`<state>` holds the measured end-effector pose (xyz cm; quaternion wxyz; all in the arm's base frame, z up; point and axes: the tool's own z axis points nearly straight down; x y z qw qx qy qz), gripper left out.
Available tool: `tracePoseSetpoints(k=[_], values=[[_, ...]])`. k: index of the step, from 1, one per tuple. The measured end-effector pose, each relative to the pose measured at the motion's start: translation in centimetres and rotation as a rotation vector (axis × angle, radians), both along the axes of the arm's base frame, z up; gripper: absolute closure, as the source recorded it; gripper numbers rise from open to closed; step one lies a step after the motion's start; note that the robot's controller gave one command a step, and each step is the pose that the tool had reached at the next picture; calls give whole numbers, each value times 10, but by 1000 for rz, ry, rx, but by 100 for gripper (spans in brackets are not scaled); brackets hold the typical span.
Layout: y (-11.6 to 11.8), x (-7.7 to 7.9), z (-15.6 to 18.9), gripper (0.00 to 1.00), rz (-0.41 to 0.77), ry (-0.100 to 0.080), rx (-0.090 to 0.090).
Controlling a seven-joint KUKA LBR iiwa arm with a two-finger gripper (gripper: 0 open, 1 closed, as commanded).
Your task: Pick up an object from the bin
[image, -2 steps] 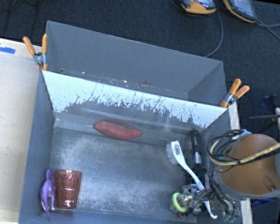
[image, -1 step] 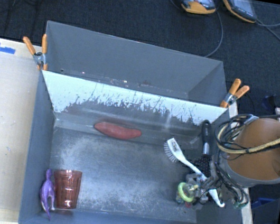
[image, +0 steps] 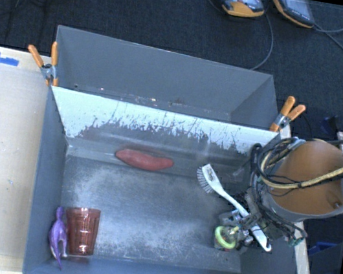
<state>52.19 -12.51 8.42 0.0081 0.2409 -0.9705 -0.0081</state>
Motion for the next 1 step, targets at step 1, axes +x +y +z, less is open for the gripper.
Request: tracePoseSetpoints(k=[1], values=[[-1,-3,3,100,-16,4,2]])
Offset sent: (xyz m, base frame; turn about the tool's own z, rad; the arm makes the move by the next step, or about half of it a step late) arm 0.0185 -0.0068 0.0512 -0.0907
